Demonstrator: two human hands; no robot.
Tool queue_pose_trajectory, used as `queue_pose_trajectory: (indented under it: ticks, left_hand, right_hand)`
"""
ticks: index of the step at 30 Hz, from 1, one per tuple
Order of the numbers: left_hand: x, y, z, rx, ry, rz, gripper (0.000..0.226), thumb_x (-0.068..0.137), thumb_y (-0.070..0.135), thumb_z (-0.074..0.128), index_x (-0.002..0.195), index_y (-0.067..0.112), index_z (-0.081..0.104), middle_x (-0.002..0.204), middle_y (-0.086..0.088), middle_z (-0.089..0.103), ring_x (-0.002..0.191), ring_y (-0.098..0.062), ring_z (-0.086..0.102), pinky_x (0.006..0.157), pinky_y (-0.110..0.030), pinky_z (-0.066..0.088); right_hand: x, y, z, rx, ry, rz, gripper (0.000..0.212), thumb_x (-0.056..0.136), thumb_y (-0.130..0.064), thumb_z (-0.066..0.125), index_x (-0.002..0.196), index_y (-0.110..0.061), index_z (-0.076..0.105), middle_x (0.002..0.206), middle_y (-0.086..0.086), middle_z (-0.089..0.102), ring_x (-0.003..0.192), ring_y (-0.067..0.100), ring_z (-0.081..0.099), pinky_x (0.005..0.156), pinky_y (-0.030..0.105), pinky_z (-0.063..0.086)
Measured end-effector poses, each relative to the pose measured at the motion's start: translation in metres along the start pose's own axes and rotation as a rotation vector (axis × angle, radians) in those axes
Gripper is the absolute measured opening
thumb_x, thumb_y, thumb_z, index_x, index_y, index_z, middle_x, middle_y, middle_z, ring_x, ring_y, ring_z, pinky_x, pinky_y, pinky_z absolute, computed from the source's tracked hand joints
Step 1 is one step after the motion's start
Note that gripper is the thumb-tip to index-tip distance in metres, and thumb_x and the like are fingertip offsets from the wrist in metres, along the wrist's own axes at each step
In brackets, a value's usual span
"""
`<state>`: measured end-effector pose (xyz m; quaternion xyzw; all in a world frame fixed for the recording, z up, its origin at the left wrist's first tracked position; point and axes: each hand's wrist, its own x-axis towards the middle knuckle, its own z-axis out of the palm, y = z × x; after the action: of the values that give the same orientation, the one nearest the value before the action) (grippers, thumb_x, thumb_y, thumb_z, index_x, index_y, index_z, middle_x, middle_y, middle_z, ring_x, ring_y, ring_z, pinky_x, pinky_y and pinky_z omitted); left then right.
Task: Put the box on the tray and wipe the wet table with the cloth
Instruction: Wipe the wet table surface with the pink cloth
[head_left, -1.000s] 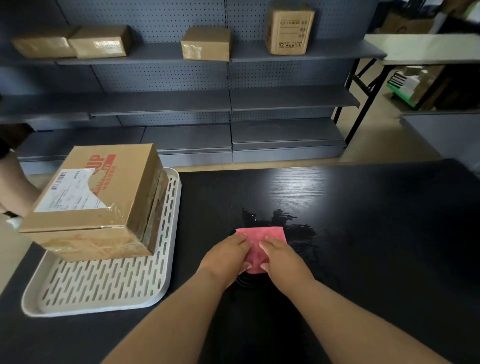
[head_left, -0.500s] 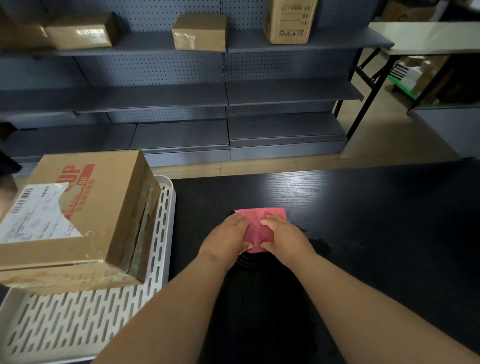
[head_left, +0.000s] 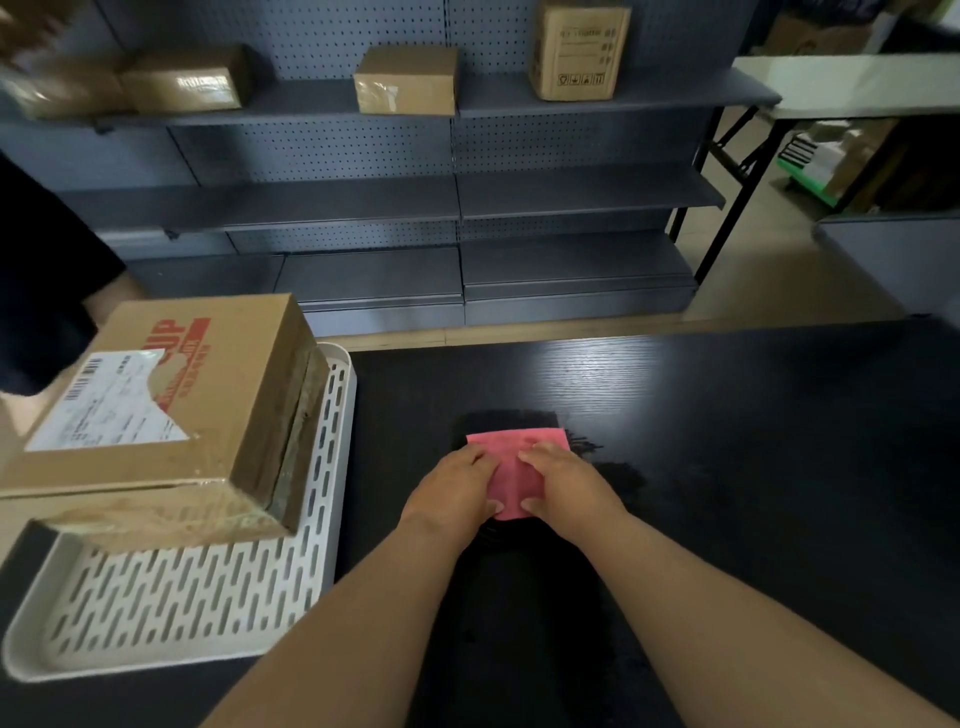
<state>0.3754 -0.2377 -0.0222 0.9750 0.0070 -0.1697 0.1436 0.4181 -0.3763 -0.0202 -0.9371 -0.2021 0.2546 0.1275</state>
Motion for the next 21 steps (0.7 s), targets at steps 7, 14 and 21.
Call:
queue_pose_trajectory:
  ticks: [7,14,21]
  left_hand:
    - [-0.055,0.037,0.032,-0.011,-0.043,-0.038,0.064,0.095,0.028,0.055,0.151,0.019,0.026,0.160,0.000,0.018,0.145,-0.017,0.022,0.117,-0.028,0.021]
    - [-0.119,0.100,0.076,0.014,-0.026,-0.001,0.061,0.100,0.029,0.046,0.153,0.016,0.019,0.161,0.000,0.009,0.149,-0.014,0.009,0.118,-0.024,0.010]
    - [-0.149,0.132,0.110,-0.025,-0.042,-0.015,0.062,0.101,0.028,0.044,0.154,0.017,0.014,0.162,0.000,0.001,0.150,-0.016,0.001,0.122,-0.030,0.007]
  right_hand:
    - [-0.065,0.019,0.026,0.006,-0.040,-0.012,0.069,0.093,-0.023,0.058,0.153,-0.019,0.023,0.162,-0.002,0.013,0.149,0.015,0.016,0.122,0.033,0.018]
    - [-0.152,0.064,0.053,0.010,-0.033,-0.040,0.066,0.095,-0.025,0.055,0.153,-0.020,0.023,0.162,-0.003,0.013,0.149,0.014,0.015,0.122,0.028,0.016]
    - [-0.199,0.093,0.075,0.012,0.003,-0.033,0.065,0.096,-0.028,0.054,0.153,-0.022,0.022,0.162,-0.006,0.013,0.149,0.012,0.014,0.122,0.029,0.017]
